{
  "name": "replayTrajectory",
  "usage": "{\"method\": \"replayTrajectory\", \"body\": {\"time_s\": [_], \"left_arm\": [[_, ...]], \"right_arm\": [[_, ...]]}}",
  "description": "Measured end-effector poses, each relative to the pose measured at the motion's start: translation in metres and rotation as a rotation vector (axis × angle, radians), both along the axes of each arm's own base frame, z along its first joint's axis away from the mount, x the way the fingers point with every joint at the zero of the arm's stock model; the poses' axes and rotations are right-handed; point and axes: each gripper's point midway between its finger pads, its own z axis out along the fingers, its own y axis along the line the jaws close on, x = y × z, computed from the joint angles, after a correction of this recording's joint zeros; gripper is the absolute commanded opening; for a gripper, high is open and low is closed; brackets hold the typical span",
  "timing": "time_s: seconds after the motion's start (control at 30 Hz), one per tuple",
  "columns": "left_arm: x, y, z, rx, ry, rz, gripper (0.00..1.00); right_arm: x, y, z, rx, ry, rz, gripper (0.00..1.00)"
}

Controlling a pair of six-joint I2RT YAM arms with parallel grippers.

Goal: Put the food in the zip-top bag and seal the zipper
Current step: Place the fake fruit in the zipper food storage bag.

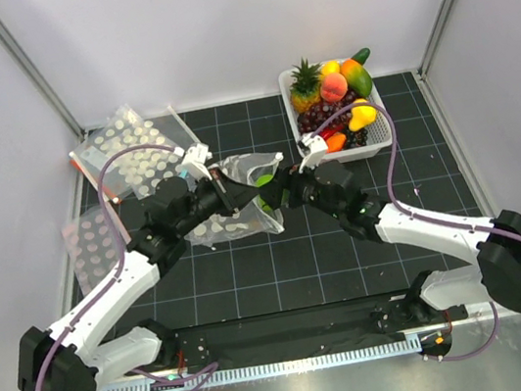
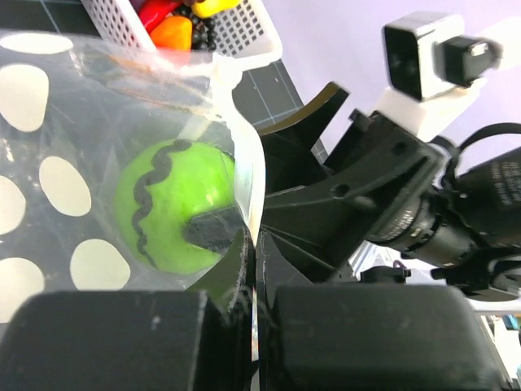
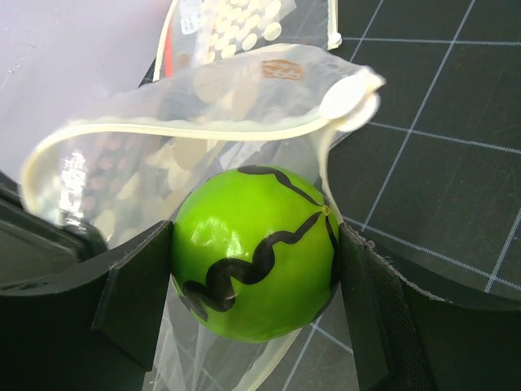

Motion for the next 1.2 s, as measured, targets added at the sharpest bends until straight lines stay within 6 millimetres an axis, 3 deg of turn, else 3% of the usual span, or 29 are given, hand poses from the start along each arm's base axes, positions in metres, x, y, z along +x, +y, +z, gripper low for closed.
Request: {"method": "replayTrajectory", "body": {"time_s": [0.3, 0.57, 0.7, 0.97, 1.2], "left_arm": [[-0.001, -0.016, -0.017, 0.002, 0.048, -0.085, 0.00], [-0.007, -0.025, 0.001, -0.077, 0.021, -0.153, 0.00], [-0.010, -0.024, 0.006, -0.106, 0.008, -0.156, 0.00], [-0.013, -0.033, 0.015, -0.176, 0.010, -0.200, 0.00], [-0.011, -0.041, 0.009, -0.186, 0.026, -0.228, 0.00]], "right_arm": [[-0.004, -0.002, 0.004, 0.008, -0.022, 0.012, 0.25], [0.001, 0.015, -0.017, 0.043, 0.031, 0.052, 0.24], [-0.005, 0.026, -0.028, 0.061, 0.072, 0.091, 0.28], [-0.015, 0.023, -0.009, 0.247, 0.029, 0.141, 0.29], [-0.012, -0.010, 0.015, 0.332, -0.012, 0.073, 0.27]]}}
